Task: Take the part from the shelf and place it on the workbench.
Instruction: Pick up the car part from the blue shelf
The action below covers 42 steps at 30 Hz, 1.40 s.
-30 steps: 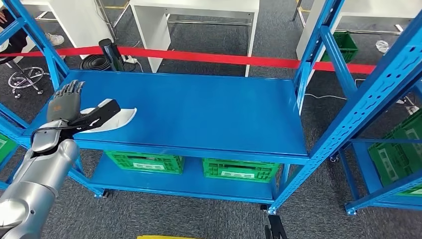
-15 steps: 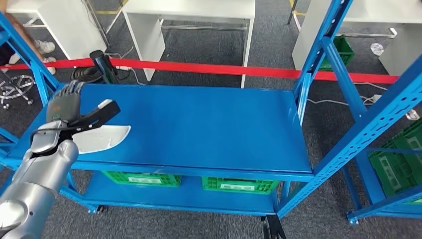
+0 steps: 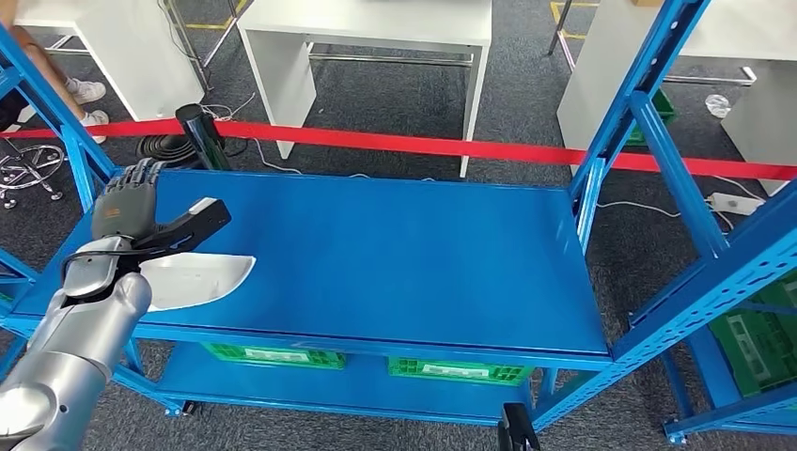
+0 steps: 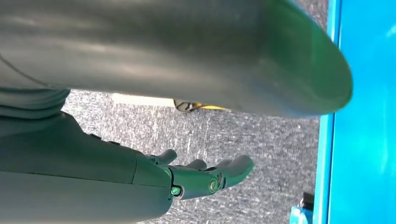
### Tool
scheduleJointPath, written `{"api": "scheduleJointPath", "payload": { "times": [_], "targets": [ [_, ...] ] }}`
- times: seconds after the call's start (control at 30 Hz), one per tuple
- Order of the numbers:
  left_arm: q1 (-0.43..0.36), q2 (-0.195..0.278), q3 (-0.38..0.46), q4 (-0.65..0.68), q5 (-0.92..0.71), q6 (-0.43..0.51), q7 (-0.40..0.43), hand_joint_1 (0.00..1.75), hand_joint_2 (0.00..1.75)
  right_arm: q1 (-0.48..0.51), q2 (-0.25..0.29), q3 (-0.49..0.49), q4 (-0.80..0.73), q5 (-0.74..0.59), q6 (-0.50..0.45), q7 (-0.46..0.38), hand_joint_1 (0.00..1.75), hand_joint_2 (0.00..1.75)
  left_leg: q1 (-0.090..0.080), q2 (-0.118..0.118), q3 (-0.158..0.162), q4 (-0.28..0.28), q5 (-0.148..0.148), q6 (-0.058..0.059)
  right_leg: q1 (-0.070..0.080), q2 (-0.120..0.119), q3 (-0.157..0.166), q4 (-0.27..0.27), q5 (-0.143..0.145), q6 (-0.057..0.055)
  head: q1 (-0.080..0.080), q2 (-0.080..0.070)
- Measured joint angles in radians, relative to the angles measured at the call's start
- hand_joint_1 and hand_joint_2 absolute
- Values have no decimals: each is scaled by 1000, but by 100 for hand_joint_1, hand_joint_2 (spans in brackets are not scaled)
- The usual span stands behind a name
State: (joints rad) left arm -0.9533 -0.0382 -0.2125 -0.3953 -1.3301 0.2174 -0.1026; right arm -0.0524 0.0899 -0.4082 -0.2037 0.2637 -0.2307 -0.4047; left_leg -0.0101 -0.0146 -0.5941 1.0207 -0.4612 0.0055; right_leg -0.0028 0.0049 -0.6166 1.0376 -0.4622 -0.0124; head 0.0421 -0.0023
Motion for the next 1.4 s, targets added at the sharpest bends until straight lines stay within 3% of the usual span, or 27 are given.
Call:
{"api": "scheduleJointPath", "payload": {
  "times": [0.07,0.2,0.57,0.7,1.13,1.4],
  "targets": [
    [4,2,0,2,-2,3,-5,0,0,1,1,0,0,2,-2,0,0,0,0,1,3,-4,1,-1,0,2,0,-1,0,0,0,0],
    [8,15,0,3,-12,21,-18,0,175,1,7,-2,0,2,-6,1,0,0,0,3,7,-10,1,-7,1,4,0,-1,-1,-5,0,0],
    [57,64,0,1,-35,110,-22,0,175,2,42,-14,0,10,-9,17,0,0,2,3,8,-12,4,-14,0,3,2,-1,-2,-9,0,0],
    [69,74,0,0,-35,113,-25,0,175,2,47,-16,0,11,-9,17,0,175,1,2,7,-11,4,-14,0,2,2,-1,-2,-9,0,0],
    [89,77,-1,-2,-75,112,4,0,175,2,65,-20,1,21,-15,64,0,175,0,2,8,-11,3,-13,-2,3,2,-2,-2,-9,0,0],
    [87,71,-21,17,-116,45,4,0,175,2,73,-21,1,25,-7,70,0,175,0,2,8,-11,3,-13,-2,3,2,-2,-2,-9,0,0]
  ]
}}
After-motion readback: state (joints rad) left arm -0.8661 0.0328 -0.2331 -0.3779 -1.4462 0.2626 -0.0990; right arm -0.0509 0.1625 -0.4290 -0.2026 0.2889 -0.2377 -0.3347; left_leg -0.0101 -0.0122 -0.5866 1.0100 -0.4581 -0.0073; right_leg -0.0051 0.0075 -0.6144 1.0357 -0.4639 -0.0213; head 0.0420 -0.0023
